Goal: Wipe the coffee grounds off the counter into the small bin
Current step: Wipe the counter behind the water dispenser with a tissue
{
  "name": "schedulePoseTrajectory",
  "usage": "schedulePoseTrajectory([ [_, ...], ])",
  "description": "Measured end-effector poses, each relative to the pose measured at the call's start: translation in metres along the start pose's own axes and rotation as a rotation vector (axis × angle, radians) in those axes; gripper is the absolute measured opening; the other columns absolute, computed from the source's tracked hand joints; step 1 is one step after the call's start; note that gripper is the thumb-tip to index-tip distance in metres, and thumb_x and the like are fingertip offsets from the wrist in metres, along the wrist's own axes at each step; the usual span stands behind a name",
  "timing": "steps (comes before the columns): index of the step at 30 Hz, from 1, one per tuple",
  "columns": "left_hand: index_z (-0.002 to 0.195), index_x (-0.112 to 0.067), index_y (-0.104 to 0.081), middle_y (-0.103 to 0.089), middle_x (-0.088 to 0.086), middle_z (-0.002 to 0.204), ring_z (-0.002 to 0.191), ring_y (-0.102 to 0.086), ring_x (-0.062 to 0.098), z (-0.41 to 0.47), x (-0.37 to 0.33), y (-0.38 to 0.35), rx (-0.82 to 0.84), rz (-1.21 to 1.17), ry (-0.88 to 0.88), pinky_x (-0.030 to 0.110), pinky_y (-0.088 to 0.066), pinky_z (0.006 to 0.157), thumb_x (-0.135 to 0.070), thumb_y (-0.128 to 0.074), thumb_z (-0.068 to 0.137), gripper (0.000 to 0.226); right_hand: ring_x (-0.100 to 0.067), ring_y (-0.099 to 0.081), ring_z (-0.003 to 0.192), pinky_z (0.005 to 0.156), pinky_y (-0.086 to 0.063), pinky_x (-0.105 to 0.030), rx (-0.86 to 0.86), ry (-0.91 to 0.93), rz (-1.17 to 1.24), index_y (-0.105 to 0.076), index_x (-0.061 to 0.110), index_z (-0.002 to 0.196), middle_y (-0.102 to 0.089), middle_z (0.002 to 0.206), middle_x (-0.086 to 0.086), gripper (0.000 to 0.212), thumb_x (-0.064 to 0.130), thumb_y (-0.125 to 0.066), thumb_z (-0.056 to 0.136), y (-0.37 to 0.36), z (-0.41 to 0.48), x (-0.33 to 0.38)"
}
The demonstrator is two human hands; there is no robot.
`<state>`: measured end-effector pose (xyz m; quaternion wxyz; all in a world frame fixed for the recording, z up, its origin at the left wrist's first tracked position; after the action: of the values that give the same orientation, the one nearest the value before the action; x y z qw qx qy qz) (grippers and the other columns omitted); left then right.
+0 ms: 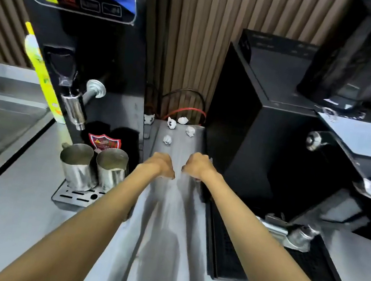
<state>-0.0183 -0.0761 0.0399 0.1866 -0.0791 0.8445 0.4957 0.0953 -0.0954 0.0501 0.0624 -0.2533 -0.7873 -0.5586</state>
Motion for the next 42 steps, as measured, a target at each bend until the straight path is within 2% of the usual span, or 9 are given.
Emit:
schedulePoseTrajectory([
  [3,0.115,0.001,-0.060,-0.058,0.011,0.114,0.110,-0.060,0.028,0.040,-0.004,0.010,-0.018,-0.015,0.022,0.029,-0.051,0.085,-0.017,-0.057,0.086,0.034,-0.034,-0.062,0.106,0.085,-0.052,-0.036,-0.039,-0.054,0.031,-0.060,0.004,0.111,-0.060,0.117,-0.014,0.028,0.017,-0.054,0.087,0.006,0.042,0.007],
  [6,0.120,0.001,-0.054,-0.054,0.016,0.126,0.116,-0.055,0.028,0.082,-0.009,0.017,-0.111,-0.049,0.053,0.028,-0.047,0.086,-0.015,-0.053,0.088,0.036,-0.032,-0.057,0.117,0.092,-0.049,-0.036,-0.084,-0.091,0.048,-0.057,0.005,0.120,-0.054,0.131,-0.014,0.033,0.016,-0.052,0.089,0.010,0.087,0.010],
  [10,0.125,-0.003,-0.049,-0.039,0.018,0.138,0.123,-0.048,0.033,0.127,-0.012,0.016,-0.206,-0.034,0.102,0.039,-0.047,0.099,-0.011,-0.055,0.085,0.041,-0.033,-0.050,0.124,0.098,-0.045,-0.037,-0.169,-0.128,0.120,-0.049,0.006,0.128,-0.048,0.137,-0.015,0.038,0.016,-0.050,0.091,0.009,0.141,0.012],
  [13,0.135,-0.009,-0.040,-0.029,0.013,0.143,0.131,-0.035,0.031,0.151,-0.008,0.007,-0.269,0.011,0.090,0.041,-0.041,0.102,-0.011,-0.054,0.087,0.050,-0.033,-0.040,0.132,0.104,-0.040,-0.039,-0.242,-0.106,0.121,-0.038,0.010,0.138,-0.034,0.145,-0.015,0.049,0.015,-0.051,0.091,0.003,0.176,0.013],
  [20,0.128,-0.006,-0.045,-0.040,0.016,0.134,0.127,-0.039,0.033,0.178,0.003,-0.011,-0.307,0.127,0.037,0.041,-0.046,0.094,-0.002,-0.050,0.089,0.040,-0.032,-0.022,0.141,0.112,-0.028,-0.039,-0.262,-0.033,-0.065,-0.029,0.017,0.144,-0.015,0.156,-0.011,0.056,0.014,-0.048,0.091,-0.012,0.224,0.010],
  [23,0.122,-0.005,-0.050,-0.043,0.016,0.131,0.124,-0.041,0.033,0.180,0.002,-0.010,-0.353,0.159,0.018,0.040,-0.047,0.091,-0.004,-0.049,0.091,0.032,-0.031,-0.028,0.138,0.110,-0.030,-0.040,-0.222,-0.011,-0.161,-0.033,0.014,0.141,-0.028,0.151,-0.012,0.050,0.014,-0.045,0.092,-0.015,0.229,0.010],
  [29,0.127,-0.009,-0.051,-0.045,0.016,0.131,0.121,-0.049,0.034,0.166,-0.009,0.004,-0.330,0.136,0.031,0.039,-0.046,0.093,-0.003,-0.048,0.090,0.037,-0.033,-0.043,0.127,0.094,-0.046,-0.039,-0.248,0.059,-0.212,-0.040,0.004,0.131,-0.042,0.137,-0.017,0.041,0.005,-0.048,0.091,-0.015,0.203,0.010],
  [37,0.125,-0.008,-0.053,-0.048,0.016,0.131,0.120,-0.050,0.035,0.091,-0.020,0.013,-0.292,0.065,-0.014,0.037,-0.046,0.093,-0.003,-0.047,0.089,0.037,-0.033,-0.049,0.125,0.098,-0.045,-0.035,-0.205,-0.010,-0.094,-0.047,0.004,0.127,-0.049,0.135,-0.016,0.035,0.007,-0.047,0.092,0.009,0.095,0.008],
  [42,0.118,-0.014,-0.060,-0.054,0.013,0.128,0.113,-0.057,0.032,0.024,-0.017,0.002,-0.246,0.030,-0.065,0.034,-0.050,0.089,-0.003,-0.049,0.084,0.037,-0.033,-0.052,0.123,0.096,-0.046,-0.034,-0.115,0.075,-0.128,-0.053,0.004,0.124,-0.053,0.131,-0.016,0.034,0.006,-0.051,0.091,0.009,-0.007,-0.001],
])
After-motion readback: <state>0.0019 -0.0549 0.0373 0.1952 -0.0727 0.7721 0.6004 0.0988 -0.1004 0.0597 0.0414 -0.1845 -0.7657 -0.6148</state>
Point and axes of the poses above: each hand's wrist, its own z-axis towards the middle knuckle, its own y-axis out of the back of the hand, x = y × z, the point moved 1 cm from there along z, towards the middle knuckle
